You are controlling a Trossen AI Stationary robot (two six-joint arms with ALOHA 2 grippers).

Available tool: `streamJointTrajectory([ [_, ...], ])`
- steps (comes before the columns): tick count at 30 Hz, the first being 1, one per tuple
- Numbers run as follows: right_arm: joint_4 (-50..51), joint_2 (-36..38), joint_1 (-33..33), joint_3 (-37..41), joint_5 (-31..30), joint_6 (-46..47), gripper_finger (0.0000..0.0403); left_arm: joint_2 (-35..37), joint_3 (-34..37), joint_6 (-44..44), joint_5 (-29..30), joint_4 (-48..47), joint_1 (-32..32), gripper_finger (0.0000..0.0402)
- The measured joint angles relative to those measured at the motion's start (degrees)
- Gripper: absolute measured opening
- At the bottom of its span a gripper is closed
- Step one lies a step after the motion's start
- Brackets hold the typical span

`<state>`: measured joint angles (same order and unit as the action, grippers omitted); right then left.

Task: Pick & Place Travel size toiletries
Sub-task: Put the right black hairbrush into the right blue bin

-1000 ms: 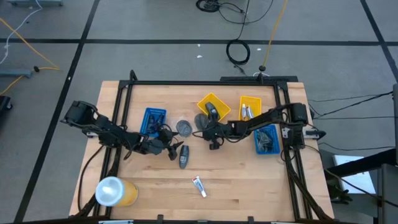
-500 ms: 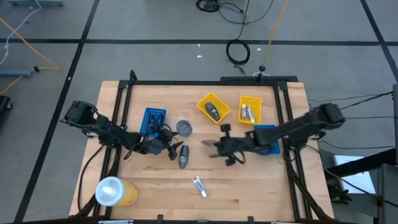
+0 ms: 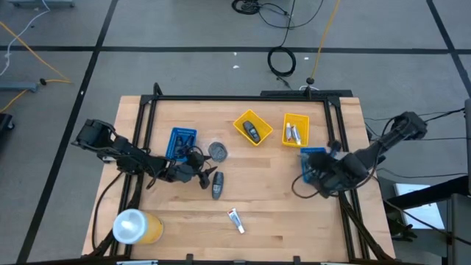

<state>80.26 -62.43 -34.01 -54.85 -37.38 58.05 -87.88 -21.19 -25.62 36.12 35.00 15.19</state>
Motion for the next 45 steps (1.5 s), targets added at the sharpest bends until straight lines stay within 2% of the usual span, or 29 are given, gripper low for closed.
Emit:
streamJointTrajectory([
  [2,1.3,0.3,-1.0,2.0,1.4,4.7,0.0,0.0,0.0,0.0,0.0,0.0,-0.3,0.0244],
  [6,-1.2,0.0,-1.0,7.3,7.4,8.3,0.0,0.0,0.0,-0.1,0.0,0.0,-0.7,0.0244],
  [9,0.9,-0.3,-0.9,10.0,9.9,12.6,0.0,0.0,0.0,-0.2,0.0,0.0,-0.9,0.0244],
  [13,4.5,-0.3,-0.9,10.4,12.7,19.0,0.0,0.0,0.0,-0.2,0.0,0.0,-0.9,0.0244],
  [17,2.8,-0.3,-0.8,9.6,19.6,22.6,0.0,0.0,0.0,-0.2,0.0,0.0,-0.9,0.0244],
  [19,1.1,-0.3,-0.8,9.6,21.2,24.3,0.0,0.0,0.0,-0.2,0.0,0.0,-0.9,0.0244],
  [26,-5.5,-0.3,1.5,9.6,17.8,23.5,0.0,0.0,0.0,-0.4,0.0,0.0,-0.9,0.0244],
  [30,-8.7,-0.3,4.6,9.6,16.6,18.4,0.0006,0.0,0.0,-0.4,0.0,0.0,-0.9,0.0244],
  [33,-8.4,-0.3,6.5,9.6,19.1,15.9,0.003,0.0,0.0,-0.4,0.0,0.0,-0.9,0.0244],
  [36,-7.0,0.3,7.5,9.6,20.7,12.1,0.007,0.0,0.0,-0.4,-0.1,0.0,-0.9,0.0244],
  [41,-4.5,2.8,8.3,9.6,16.6,10.0,0.0137,0.0,0.0,-0.4,-0.1,0.0,-0.9,0.0244],
  [45,-4.7,4.6,9.4,9.6,13.1,11.6,0.0143,0.0,0.0,-0.4,-0.1,0.0,-0.9,0.0244],
])
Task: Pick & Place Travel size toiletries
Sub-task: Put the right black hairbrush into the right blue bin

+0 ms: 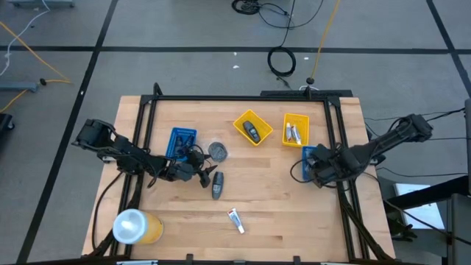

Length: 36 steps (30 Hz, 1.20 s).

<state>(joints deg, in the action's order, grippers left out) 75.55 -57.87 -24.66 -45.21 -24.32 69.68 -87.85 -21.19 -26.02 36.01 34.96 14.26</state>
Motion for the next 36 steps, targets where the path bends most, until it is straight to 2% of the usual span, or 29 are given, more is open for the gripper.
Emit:
streamJointTrajectory([
  [3,-2.9,0.2,2.1,1.0,-0.9,-0.3,0.0115,0.0,0.0,0.0,0.0,0.0,0.0,0.0244],
  [8,-12.7,0.1,5.0,4.9,11.8,-10.1,0.0064,0.0,0.0,-0.1,-0.1,0.0,0.0,0.0244],
  [11,-12.9,0.2,5.9,5.0,12.7,-12.3,0.0055,0.0,0.0,-0.1,-0.1,0.0,0.0,0.0244],
  [15,-13.9,2.1,6.5,4.2,12.4,-16.5,0.0081,0.0,0.0,-0.1,-0.1,0.0,0.0,0.0243],
  [21,-14.9,7.7,8.0,3.7,12.3,-20.9,0.0166,0.0,0.0,-0.2,-0.1,0.0,0.0,0.0244],
  [24,-12.1,9.7,8.9,3.7,10.7,-18.6,0.0192,0.0,0.0,-0.2,-0.1,0.0,0.0,0.0244],
  [26,-10.5,10.0,9.6,3.9,8.0,-16.8,0.0193,0.0,0.0,-0.2,-0.1,0.0,0.0,0.0244],
  [30,-13.0,9.2,12.2,7.1,6.8,-14.9,0.0158,0.0,0.0,-0.2,-0.1,0.0,0.0,0.0244],
  [36,-22.1,7.1,16.2,14.8,13.7,-17.8,0.0083,0.0,0.0,-0.2,-0.1,0.0,0.0,0.0244],
])
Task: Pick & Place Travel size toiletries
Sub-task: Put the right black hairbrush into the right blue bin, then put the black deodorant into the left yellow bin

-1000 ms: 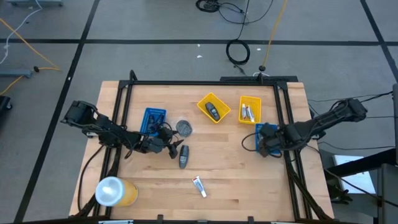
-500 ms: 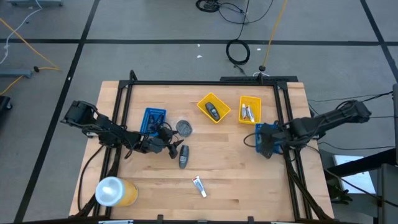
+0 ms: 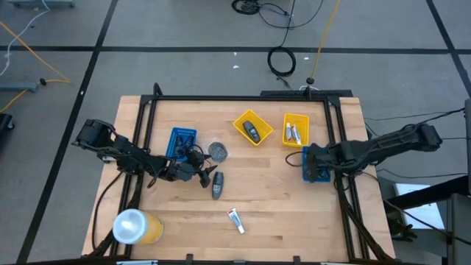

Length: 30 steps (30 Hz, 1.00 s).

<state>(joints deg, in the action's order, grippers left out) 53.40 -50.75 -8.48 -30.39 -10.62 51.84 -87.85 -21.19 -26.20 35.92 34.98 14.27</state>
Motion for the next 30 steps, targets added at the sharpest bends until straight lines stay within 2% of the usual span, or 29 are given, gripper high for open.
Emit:
streamJointTrajectory([
  [4,-1.6,-0.2,1.4,1.3,1.3,-2.7,0.0052,0.0,0.0,0.1,0.1,0.0,0.0,0.0244],
  [8,0.1,1.0,2.1,-0.6,2.0,-4.8,0.0045,0.0,0.0,0.1,0.2,0.0,0.0,0.0244],
  [13,2.3,3.2,2.2,-4.8,1.8,-6.7,0.0068,0.0,0.0,0.0,0.2,0.0,0.0,0.0244],
  [16,-2.0,4.4,2.2,-5.7,0.8,-9.1,0.0094,0.0,0.0,0.0,0.2,0.0,0.0,0.0244],
  [19,-12.7,4.4,2.2,-5.0,0.4,-15.5,0.0121,0.0,0.0,0.0,0.2,0.0,0.0,0.0244],
  [23,-37.9,1.7,2.2,-0.7,4.4,-26.1,0.0147,0.0,0.0,-0.2,0.2,0.0,0.0,0.0244],
  [27,-64.8,-5.6,2.1,4.2,9.8,-35.9,0.0164,0.0,0.0,-0.3,0.1,0.4,0.0,0.0244],
  [30,-77.2,-13.5,2.2,5.1,12.2,-40.5,0.0178,0.0,0.0,-0.3,0.1,0.6,0.0,0.0244],
])
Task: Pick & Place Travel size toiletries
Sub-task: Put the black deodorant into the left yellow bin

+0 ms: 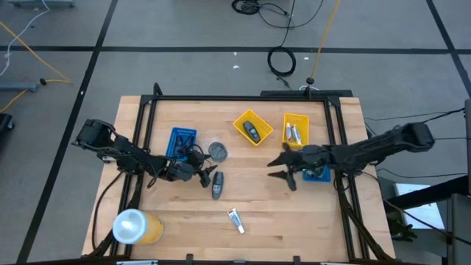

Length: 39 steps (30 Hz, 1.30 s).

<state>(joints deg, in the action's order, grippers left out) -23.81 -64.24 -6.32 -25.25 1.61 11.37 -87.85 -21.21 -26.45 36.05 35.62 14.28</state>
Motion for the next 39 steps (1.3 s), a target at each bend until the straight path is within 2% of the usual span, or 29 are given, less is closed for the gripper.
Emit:
streamJointTrajectory([
  [6,-7.7,-16.3,0.0,-7.2,4.3,-6.3,0.022,0.0,0.0,0.3,-1.2,-0.1,0.1,0.0244],
  [10,-7.3,-25.7,0.2,-14.9,5.9,-11.9,0.0261,2.3,-0.4,1.9,-9.3,-5.4,1.2,0.0243],
  [13,-7.7,-32.2,0.9,-20.3,6.1,-14.9,0.0291,5.2,-2.2,1.9,-13.0,-12.1,2.2,0.0243],
  [16,-7.7,-38.0,1.9,-25.2,6.0,-14.0,0.0312,7.0,-3.4,0.1,-18.8,-17.0,2.7,0.0243],
  [21,-7.1,-45.4,2.3,-30.6,5.6,-11.2,0.0324,5.6,-3.4,-3.8,-26.9,-17.2,2.5,0.0243],
  [24,-4.8,-46.7,2.0,-31.5,4.3,-10.2,0.0322,3.3,-3.4,-4.8,-29.8,-17.5,2.3,0.0243],
  [28,0.1,-46.0,1.7,-31.6,1.5,-9.1,0.0319,-0.6,-3.4,-3.3,-30.1,-11.9,1.1,0.0243],
  [34,9.0,-42.5,1.7,-31.6,1.0,-8.0,0.0319,-7.7,-3.7,4.5,-31.8,9.8,-0.9,0.0243],
  [39,8.5,-42.0,1.3,-31.0,-0.1,-8.3,0.032,-7.6,-3.9,4.4,-33.2,9.0,-1.2,0.0243],
])
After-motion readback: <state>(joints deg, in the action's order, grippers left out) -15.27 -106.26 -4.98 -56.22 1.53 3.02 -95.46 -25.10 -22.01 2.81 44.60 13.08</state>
